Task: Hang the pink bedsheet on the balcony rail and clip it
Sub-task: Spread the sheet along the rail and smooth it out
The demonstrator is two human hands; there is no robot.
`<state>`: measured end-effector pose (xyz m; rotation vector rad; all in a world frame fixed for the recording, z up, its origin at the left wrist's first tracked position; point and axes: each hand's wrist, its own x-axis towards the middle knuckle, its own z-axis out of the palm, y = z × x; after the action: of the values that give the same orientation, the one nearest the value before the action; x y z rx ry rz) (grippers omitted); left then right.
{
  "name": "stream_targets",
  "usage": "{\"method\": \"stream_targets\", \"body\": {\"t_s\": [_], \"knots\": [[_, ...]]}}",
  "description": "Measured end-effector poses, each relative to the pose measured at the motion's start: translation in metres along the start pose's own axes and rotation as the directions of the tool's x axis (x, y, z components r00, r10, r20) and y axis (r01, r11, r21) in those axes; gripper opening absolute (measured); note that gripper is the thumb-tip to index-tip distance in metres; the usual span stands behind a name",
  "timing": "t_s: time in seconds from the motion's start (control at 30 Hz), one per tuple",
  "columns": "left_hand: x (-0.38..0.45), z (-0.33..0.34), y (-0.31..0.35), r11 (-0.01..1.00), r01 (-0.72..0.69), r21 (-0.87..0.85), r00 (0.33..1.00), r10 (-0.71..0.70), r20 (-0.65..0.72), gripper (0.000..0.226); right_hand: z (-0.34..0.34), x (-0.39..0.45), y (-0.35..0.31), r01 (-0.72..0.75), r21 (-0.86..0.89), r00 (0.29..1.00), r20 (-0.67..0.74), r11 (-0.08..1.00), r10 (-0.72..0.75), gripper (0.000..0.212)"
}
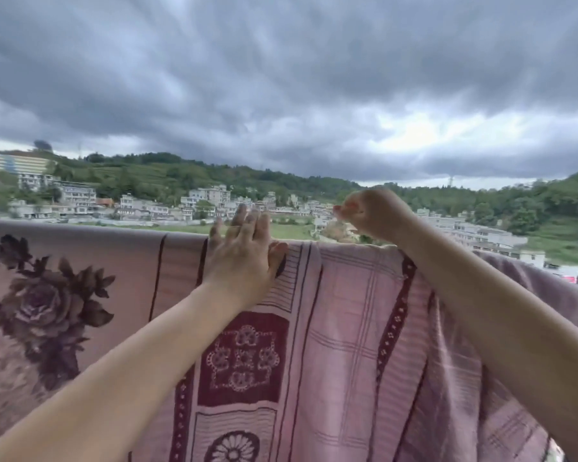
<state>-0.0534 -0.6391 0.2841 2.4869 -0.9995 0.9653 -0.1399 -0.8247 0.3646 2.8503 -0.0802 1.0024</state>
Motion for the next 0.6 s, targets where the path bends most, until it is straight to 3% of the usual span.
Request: {"method": "stream_targets", "body": {"t_s": [0.07,0.13,0.23,0.3,0.43,0.5,0.6], "knots": [[-0.006,-0.001,0.017,1.0,0.006,0.001,1.0,-0.006,0.002,0.059,-0.016,-0.035,0.02,0.075,0.004,0.984,-0.163,0.997,-0.073,0.05],[-0.012,-0.002,0.035,0.998,-0.056,-0.018,0.998,0.055,-0.017,0.064,-0.025,-0.077,0.042,0.157,-0.003,0.972,-0.178,0.988,-0.155,0.059],[-0.013,0.003,0.053,0.997,-0.065,-0.043,0.998,0.063,-0.032,0.104,-0.025,-0.133,0.069,0.167,-0.116,0.952,-0.24,0.979,-0.19,0.058],[-0.01,0.006,0.057,0.999,-0.028,-0.025,0.999,0.027,-0.039,0.117,-0.019,-0.155,0.09,0.081,-0.074,0.952,-0.289,0.994,-0.099,0.053],[-0.011,0.004,0.064,1.0,0.008,0.014,1.0,-0.008,-0.02,0.104,-0.005,-0.167,0.112,0.016,-0.115,0.927,-0.369,0.993,-0.057,0.046],[-0.012,-0.001,0.065,0.999,0.01,0.041,1.0,-0.01,0.0,0.105,-0.009,-0.166,0.115,-0.02,-0.13,0.918,-0.394,0.991,-0.033,0.059],[-0.012,-0.008,0.066,0.998,0.036,0.05,0.999,-0.037,0.033,0.089,-0.031,-0.16,0.129,0.075,-0.298,0.924,-0.338,0.951,-0.179,0.059]]}}
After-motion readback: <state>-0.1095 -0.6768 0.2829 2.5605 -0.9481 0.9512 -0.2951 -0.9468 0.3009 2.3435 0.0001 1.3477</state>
